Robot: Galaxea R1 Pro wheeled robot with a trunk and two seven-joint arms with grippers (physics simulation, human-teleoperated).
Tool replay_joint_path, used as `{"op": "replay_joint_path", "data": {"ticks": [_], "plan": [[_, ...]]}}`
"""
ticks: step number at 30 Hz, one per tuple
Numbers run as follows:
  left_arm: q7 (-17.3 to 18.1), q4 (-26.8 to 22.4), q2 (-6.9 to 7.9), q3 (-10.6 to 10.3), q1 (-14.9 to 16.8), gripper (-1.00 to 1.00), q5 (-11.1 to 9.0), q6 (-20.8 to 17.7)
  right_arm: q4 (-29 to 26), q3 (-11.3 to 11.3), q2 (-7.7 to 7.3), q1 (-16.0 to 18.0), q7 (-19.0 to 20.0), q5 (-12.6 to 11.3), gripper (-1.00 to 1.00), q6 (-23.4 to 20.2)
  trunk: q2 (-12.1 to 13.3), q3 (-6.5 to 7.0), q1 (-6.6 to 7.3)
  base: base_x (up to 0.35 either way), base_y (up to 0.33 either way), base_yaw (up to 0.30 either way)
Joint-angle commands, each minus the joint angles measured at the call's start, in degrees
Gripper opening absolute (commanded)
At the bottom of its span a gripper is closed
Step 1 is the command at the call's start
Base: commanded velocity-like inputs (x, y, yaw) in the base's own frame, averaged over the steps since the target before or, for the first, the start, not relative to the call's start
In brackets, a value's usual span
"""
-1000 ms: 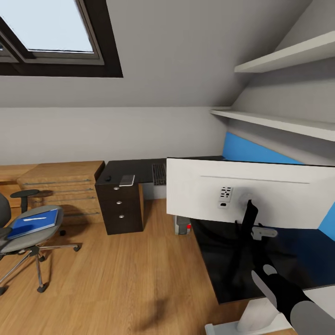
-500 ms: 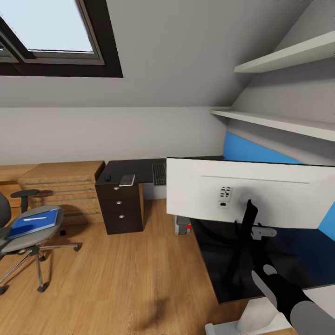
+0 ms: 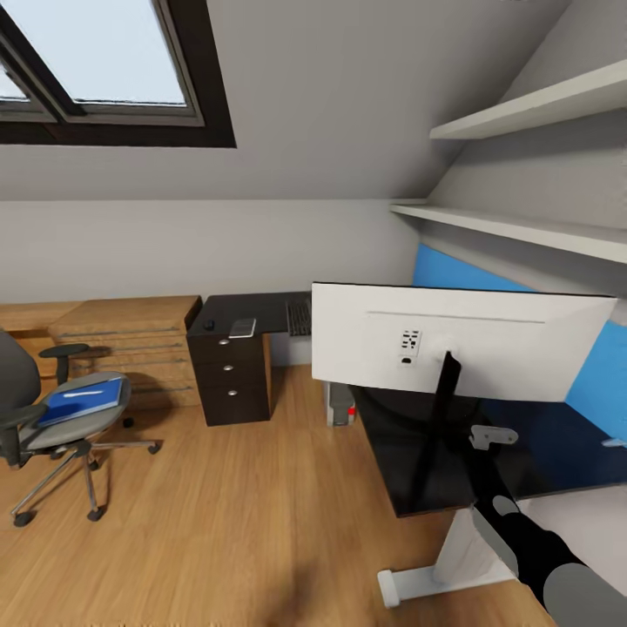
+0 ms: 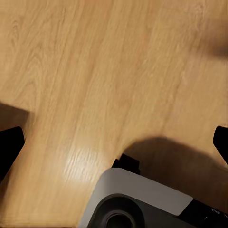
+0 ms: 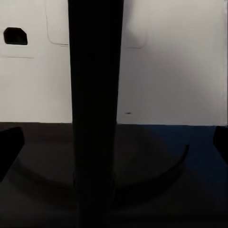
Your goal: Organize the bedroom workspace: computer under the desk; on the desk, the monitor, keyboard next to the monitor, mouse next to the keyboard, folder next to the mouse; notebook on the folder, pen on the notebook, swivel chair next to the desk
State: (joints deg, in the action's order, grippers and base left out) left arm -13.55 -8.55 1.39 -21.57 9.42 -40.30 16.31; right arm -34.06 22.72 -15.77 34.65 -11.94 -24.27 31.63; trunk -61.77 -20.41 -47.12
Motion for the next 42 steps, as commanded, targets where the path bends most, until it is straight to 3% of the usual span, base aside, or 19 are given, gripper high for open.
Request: {"op": "replay_joint_path", "data": {"ticks": [1,11,16,17,18,23,31,34,42], "plan": [[-0.3,-0.1,0.02,-0.5,0.0,1.00,-0.3,0.1,0.0,0.5,-0.07,0.1,-0.5,-0.3,1.00,0.2,0.0,-0.07,0.03,-0.336,0.000,0.000],[-0.4,-0.1,0.02,-0.5,0.0,1.00,-0.3,0.1,-0.4,0.6,0.02,0.1,-0.6,-0.4,1.00,0.2,0.0,-0.07,0.03,-0.293,0.000,0.000],[-0.4,-0.1,0.02,-0.5,0.0,1.00,-0.3,0.1,-2.9,0.8,1.44,-0.1,-0.9,-0.5,1.00,-0.3,0.0,-0.07,0.03,-0.028,0.000,0.000],[-0.4,-0.1,0.02,-0.5,0.0,1.00,-0.3,0.1,-3.4,0.8,2.24,-0.2,-0.9,-0.5,1.00,-0.5,0.0,-0.07,0.03,-0.010,0.000,0.000],[-0.4,-0.1,0.02,-0.5,0.0,1.00,-0.3,0.1,-4.0,0.8,4.54,-1.0,-1.1,-0.3,1.00,-1.2,0.0,-0.07,0.03,-0.003,0.000,0.000],[-0.4,-0.1,0.02,-0.5,0.0,1.00,-0.3,0.1,-4.1,0.8,9.35,-1.7,-1.3,1.2,1.00,-4.6,0.0,-0.07,0.03,-0.001,0.000,0.000],[-0.4,-0.1,0.02,-0.5,0.1,1.00,-0.3,0.1,-3.2,0.7,14.01,-1.8,-1.2,6.0,1.00,-10.3,0.0,-0.07,0.03,0.000,0.000,0.000],[-0.4,-0.1,0.02,-0.5,0.0,1.00,-0.3,0.1,1.0,0.9,16.79,-1.9,-1.0,7.1,1.00,-14.5,0.0,-0.07,0.03,0.000,0.000,0.000],[-0.4,-0.1,-0.05,-0.5,0.0,1.00,-0.4,0.1,3.5,0.5,17.69,-1.9,-0.5,6.8,1.00,-16.3,0.0,-0.07,0.03,0.000,0.000,0.000]]}}
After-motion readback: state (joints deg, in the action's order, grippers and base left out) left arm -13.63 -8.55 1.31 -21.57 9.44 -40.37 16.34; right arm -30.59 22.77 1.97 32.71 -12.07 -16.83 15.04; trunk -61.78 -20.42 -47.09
